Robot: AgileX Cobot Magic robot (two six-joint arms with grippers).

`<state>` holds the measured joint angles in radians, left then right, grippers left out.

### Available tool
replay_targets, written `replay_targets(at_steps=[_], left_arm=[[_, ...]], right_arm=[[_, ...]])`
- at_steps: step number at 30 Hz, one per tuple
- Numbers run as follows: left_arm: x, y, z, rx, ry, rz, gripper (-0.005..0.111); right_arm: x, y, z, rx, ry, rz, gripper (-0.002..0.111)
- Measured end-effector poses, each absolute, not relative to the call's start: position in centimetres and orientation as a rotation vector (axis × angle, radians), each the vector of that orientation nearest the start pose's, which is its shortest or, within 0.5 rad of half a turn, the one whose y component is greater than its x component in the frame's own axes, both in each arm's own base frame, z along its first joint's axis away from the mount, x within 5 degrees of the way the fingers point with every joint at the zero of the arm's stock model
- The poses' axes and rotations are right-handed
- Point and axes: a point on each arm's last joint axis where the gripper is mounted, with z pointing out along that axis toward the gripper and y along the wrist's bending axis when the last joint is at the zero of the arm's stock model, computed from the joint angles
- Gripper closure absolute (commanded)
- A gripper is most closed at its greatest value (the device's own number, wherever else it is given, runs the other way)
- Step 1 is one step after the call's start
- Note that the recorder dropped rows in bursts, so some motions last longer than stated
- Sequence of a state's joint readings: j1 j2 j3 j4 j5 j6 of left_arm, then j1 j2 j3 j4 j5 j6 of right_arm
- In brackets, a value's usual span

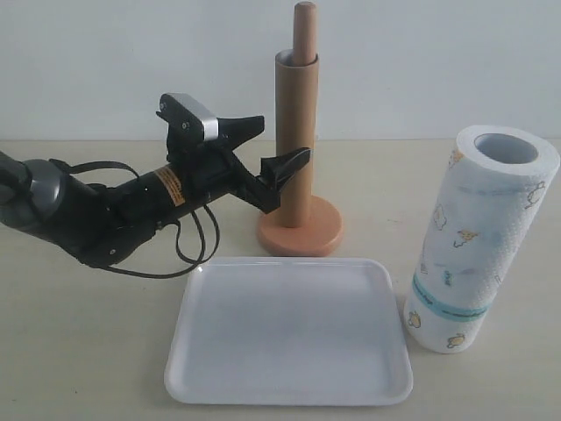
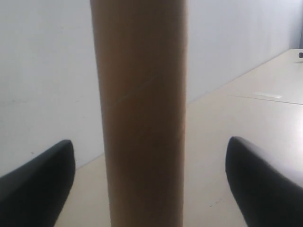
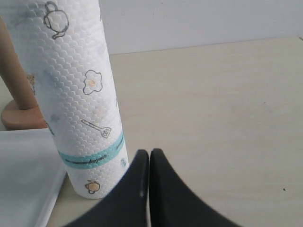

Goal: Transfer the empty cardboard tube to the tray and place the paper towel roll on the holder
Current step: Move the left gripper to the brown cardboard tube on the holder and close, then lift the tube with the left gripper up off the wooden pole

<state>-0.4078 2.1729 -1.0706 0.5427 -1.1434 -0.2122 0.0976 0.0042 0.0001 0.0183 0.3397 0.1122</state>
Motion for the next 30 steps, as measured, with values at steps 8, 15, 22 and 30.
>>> replay_targets(at_steps=[8,15,22,30], left_arm=[[37.5,-21.8,14.1,0.724,1.343,-0.682,0.026],[38.4,-22.2,11.7,0.731,1.381,-0.681,0.032],[38.6,-22.3,11.8,0.755,1.354,-0.646,0.088],[38.7,-22.3,12.6,0.755,1.360,-0.629,0.103]], right_arm=[[5.4,0.6,18.2,0.025,1.831,0.165,0.108],[5.4,0.6,18.2,0.025,1.831,0.165,0.108],[5.4,0.6,18.2,0.025,1.831,0.165,0.108],[5.4,0.6,18.2,0.025,1.831,0.165,0.108]])
